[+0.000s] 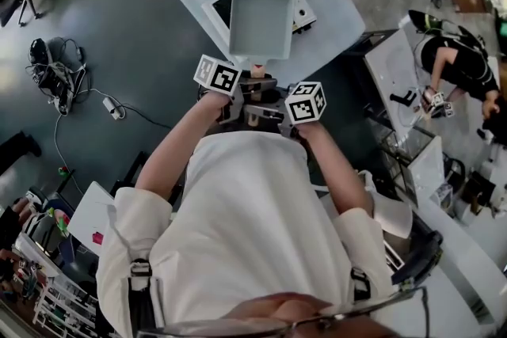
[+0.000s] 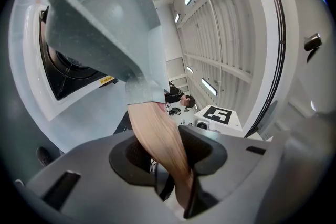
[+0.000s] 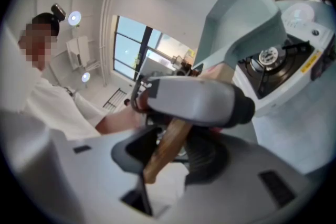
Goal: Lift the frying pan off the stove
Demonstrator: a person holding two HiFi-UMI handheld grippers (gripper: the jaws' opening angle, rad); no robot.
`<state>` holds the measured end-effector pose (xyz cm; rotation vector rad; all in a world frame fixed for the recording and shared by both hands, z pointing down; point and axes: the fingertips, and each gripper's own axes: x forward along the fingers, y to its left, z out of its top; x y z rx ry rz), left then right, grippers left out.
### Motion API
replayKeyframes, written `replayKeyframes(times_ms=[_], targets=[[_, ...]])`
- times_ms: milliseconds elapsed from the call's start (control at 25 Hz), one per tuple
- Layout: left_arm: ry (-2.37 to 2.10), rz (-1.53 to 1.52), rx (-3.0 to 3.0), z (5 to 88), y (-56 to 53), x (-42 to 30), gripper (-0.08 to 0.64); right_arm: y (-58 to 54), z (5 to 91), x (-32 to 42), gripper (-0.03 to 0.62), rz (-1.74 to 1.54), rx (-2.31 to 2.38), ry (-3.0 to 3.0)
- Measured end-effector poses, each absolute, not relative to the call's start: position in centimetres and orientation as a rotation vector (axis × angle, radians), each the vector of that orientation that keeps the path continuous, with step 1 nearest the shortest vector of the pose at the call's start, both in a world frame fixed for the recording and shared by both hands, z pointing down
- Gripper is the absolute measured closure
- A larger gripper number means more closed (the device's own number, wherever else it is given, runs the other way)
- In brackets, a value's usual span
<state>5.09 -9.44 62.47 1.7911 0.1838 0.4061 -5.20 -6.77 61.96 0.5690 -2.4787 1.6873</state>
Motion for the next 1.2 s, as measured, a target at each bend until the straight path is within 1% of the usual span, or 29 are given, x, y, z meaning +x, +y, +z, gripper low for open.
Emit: replayKeyframes(times_ms=[360,1200], targets=[[0.174,0.395,1.810,60.8,-7.7,6.4,0.397,-4.9,60.3,-4.0,0.413,1.650,0.551,-2.503],[-0.018,0.238,1.839,58.3,-4.2,10.4,0.396,0.6,58.0,0.9,0.411,1.535,0.282,-2.512]])
